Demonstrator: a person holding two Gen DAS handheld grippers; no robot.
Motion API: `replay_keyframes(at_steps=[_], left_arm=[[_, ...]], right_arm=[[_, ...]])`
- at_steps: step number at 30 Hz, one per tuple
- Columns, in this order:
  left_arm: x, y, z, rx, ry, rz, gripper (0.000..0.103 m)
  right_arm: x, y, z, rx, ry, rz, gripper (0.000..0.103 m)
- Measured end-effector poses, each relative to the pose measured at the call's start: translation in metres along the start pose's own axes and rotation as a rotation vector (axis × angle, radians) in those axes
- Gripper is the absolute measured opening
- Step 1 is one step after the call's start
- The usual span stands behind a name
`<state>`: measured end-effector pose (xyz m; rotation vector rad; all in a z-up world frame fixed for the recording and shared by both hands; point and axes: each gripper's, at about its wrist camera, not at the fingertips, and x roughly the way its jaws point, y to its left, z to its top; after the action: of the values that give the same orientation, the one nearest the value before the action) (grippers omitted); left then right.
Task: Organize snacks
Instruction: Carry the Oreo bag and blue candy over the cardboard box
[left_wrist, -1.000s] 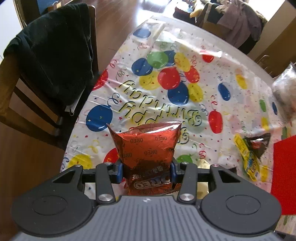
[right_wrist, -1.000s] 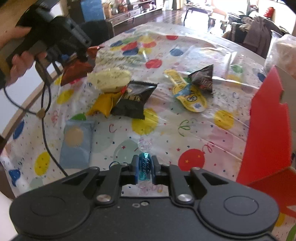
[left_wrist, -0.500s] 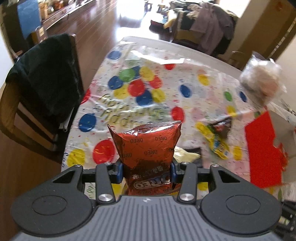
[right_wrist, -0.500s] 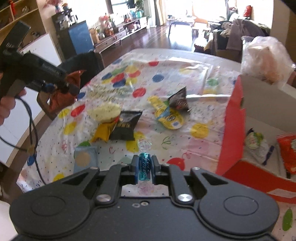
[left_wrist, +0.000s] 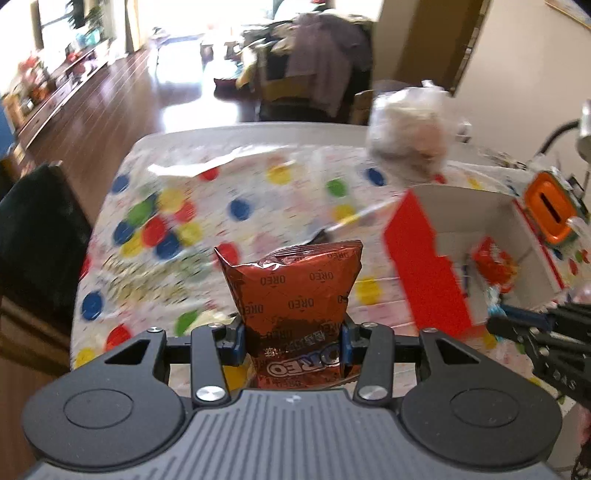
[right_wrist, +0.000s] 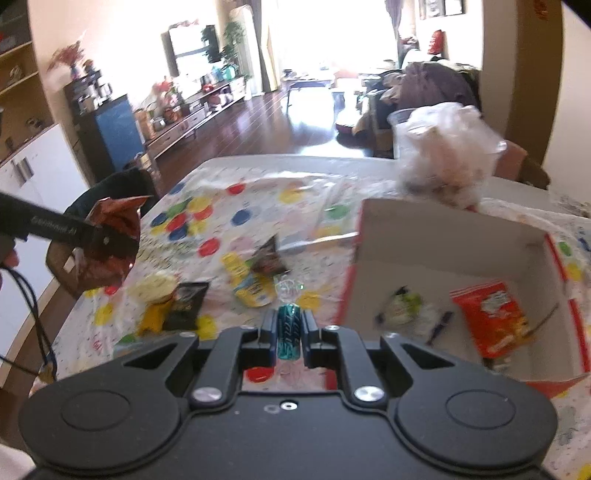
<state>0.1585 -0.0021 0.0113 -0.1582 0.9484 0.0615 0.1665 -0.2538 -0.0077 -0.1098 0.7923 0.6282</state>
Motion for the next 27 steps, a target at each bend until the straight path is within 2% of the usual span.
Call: replay_keyframes(at_steps=[13,21,27], left_arm=[[0.017,-0.122,0.029,0.139,-0.014,-0.058,0.044],[0.053,-0.183,0.041,0.199,0.038,-0.070,0.044],[0.093,-0.215,0.046,0.236,0.097,-0.045,0.044]], right_arm=[[-0.018,-0.097,0.015,0.058,-0.053,-0.094,0.011],[-0.011,-0.152,0.018,0.079,-0.033,-0.137,0.011],[0.000,-0.182,0.013,0.081,-0.003,-0.157,0.011]])
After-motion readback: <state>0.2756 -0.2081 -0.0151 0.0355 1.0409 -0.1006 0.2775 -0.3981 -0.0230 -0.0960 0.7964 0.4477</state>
